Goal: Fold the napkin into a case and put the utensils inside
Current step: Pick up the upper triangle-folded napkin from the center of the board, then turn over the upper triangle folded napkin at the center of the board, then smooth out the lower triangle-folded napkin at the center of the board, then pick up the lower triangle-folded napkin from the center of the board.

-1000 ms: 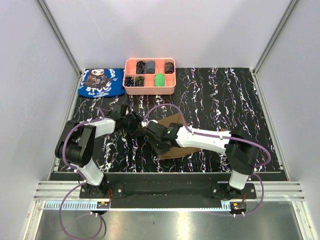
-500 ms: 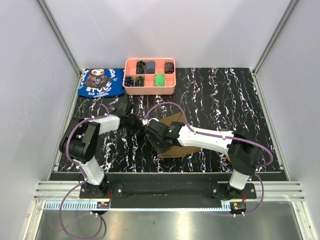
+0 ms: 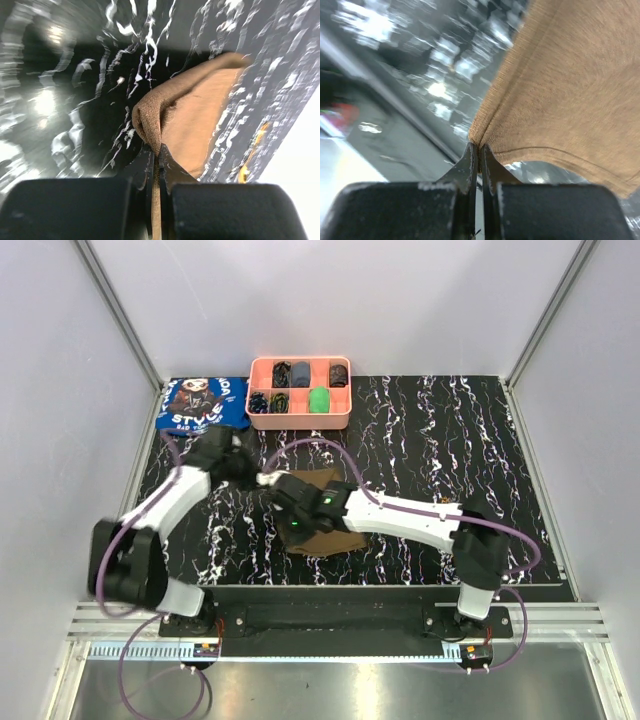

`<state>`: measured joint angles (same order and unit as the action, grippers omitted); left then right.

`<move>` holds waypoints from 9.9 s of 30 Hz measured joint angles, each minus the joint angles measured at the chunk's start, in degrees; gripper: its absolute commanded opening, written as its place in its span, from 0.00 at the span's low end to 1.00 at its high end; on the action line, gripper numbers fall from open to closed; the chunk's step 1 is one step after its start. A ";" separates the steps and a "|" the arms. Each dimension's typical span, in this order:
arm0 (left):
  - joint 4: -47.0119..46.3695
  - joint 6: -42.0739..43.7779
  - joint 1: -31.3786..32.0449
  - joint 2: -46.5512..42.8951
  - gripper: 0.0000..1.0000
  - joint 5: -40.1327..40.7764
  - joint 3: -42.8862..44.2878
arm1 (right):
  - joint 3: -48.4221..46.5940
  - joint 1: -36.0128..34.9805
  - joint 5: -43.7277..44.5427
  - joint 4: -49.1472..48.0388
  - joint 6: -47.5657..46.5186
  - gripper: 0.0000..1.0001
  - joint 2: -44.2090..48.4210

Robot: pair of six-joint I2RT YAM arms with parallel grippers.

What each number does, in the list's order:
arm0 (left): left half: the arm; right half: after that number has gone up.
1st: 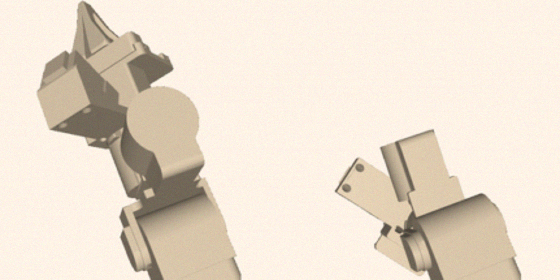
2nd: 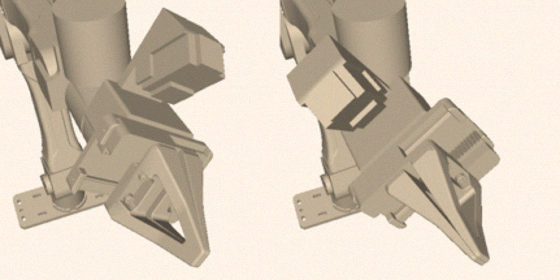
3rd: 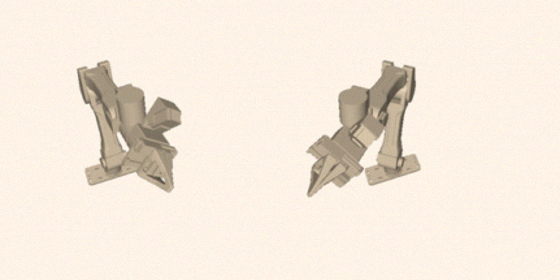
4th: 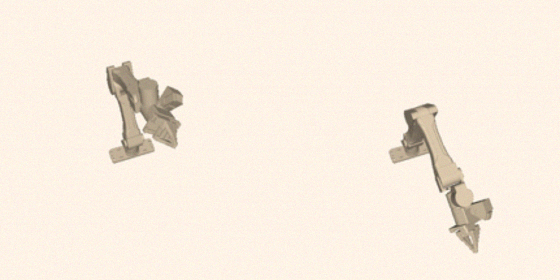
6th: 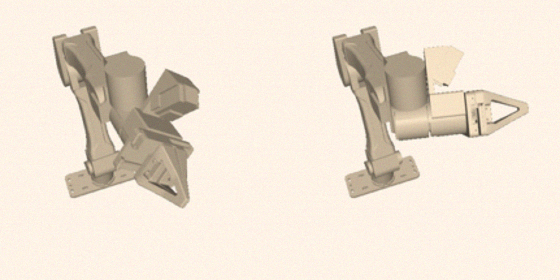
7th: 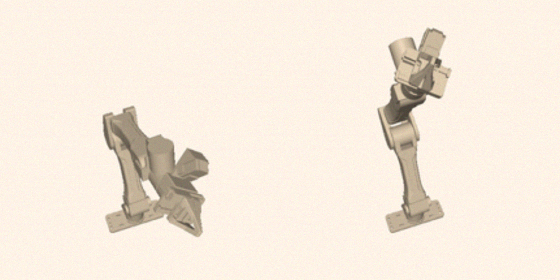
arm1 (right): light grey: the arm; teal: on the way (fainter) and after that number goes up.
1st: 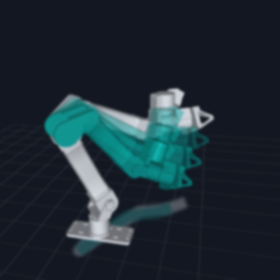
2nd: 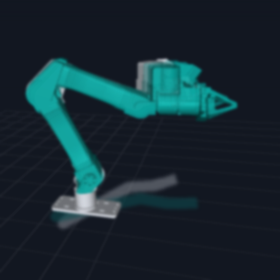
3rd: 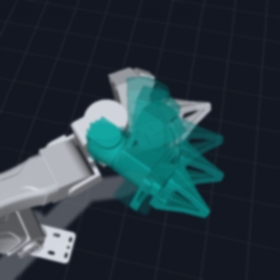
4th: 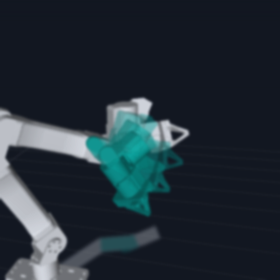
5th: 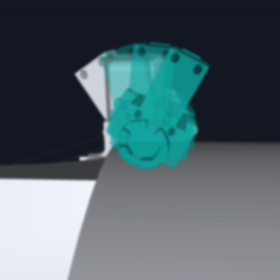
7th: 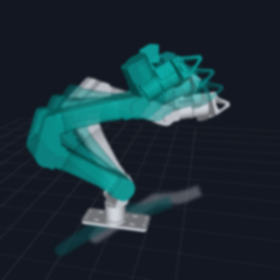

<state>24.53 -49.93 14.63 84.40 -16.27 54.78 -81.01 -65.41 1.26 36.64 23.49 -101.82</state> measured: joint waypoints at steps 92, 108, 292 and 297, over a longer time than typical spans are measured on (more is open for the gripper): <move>3.10 -0.24 42.97 -2.01 0.37 13.99 -6.10 | 33.68 33.24 -30.40 -28.65 12.72 0.44 8.96; 7.82 -4.22 46.05 0.09 0.35 19.54 -5.38 | 48.37 21.09 -34.77 -50.47 24.72 0.39 7.69; 38.18 4.81 -14.01 -32.04 0.84 22.91 3.08 | -20.39 -9.16 12.79 13.03 17.27 0.30 -26.32; 36.68 5.14 -14.23 -31.69 0.83 22.12 1.49 | -16.63 -8.94 12.96 10.27 17.03 0.05 -24.15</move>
<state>61.21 -44.80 0.40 52.71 5.85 56.27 -97.65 -74.35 14.22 46.92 40.51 -125.97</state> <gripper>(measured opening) 0.838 0.191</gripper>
